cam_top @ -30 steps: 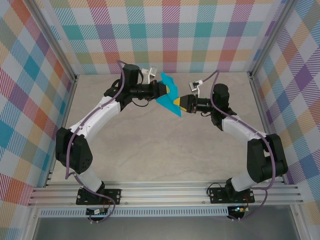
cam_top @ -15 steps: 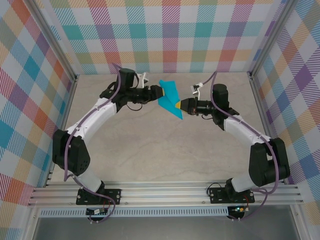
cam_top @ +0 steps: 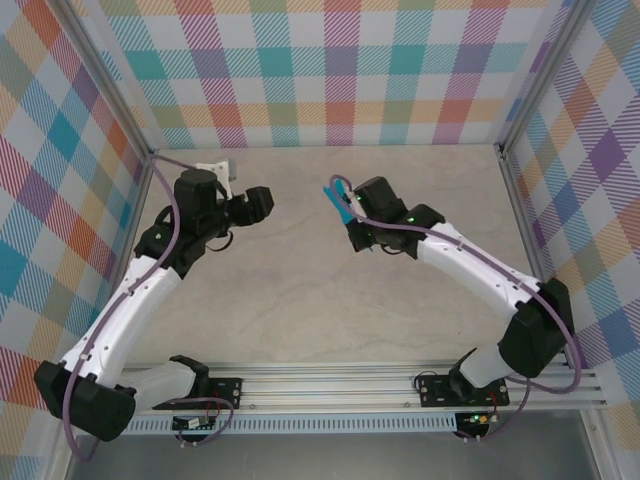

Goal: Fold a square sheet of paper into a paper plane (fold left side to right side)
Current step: Turn over the paper at the center of the table.

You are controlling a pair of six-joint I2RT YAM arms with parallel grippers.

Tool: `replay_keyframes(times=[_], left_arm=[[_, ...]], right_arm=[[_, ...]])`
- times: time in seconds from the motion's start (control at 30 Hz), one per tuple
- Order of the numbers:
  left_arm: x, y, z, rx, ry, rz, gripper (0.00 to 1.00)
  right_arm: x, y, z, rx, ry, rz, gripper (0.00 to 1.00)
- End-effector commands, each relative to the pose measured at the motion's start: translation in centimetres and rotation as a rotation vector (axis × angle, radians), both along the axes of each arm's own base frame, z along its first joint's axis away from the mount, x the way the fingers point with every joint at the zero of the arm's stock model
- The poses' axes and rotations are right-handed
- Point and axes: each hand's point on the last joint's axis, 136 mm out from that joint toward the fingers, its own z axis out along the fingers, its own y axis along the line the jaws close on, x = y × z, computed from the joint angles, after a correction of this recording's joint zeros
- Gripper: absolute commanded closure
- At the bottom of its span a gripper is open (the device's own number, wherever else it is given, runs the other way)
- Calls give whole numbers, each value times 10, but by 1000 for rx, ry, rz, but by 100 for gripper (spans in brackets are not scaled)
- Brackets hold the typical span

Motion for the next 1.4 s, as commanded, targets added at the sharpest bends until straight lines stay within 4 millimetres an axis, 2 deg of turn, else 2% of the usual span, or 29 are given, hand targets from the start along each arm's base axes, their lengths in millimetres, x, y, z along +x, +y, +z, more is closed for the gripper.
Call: replay_keyframes(times=[0.0, 0.13, 0.23, 0.5, 0.57, 0.63, 0.73, 0.8, 0.93, 1.03, 1.13, 1.2, 1.37], left_arm=[[-8, 35, 1, 88, -37, 147, 21], [-20, 55, 12, 94, -82, 231, 19], [-26, 65, 14, 95, -102, 275, 16], [-23, 63, 10, 96, -90, 272, 14], [-22, 62, 7, 98, -82, 268, 14], [-22, 61, 6, 100, -77, 265, 14], [-20, 59, 2, 103, -65, 257, 13], [-17, 57, -3, 106, -51, 249, 13], [-11, 50, -17, 100, -10, 237, 12], [-3, 40, -36, 60, 39, 222, 10], [8, 13, -69, -19, 138, 135, 10], [15, -14, -92, -87, 220, 44, 10], [33, -80, -141, -244, 386, -160, 13]], right_arm=[[16, -44, -15, -488, -107, -74, 95], [23, -33, -43, -684, -103, -49, 94], [24, -18, -71, -770, -84, -11, 93], [18, 20, -123, -902, -30, 22, 89], [12, 26, -133, -925, -13, 31, 82], [4, 32, -139, -932, 1, 43, 71], [-10, 41, -138, -869, 57, 45, 55], [-22, 48, -130, -768, 109, 46, 46], [-43, 62, -104, -545, 175, 78, 29], [-53, 57, -85, -409, 217, 72, 21], [-46, 32, -66, -307, 231, 4, 20], [-40, 14, -59, -210, 238, -34, 18], [-22, -14, -49, 75, 255, -108, 5]])
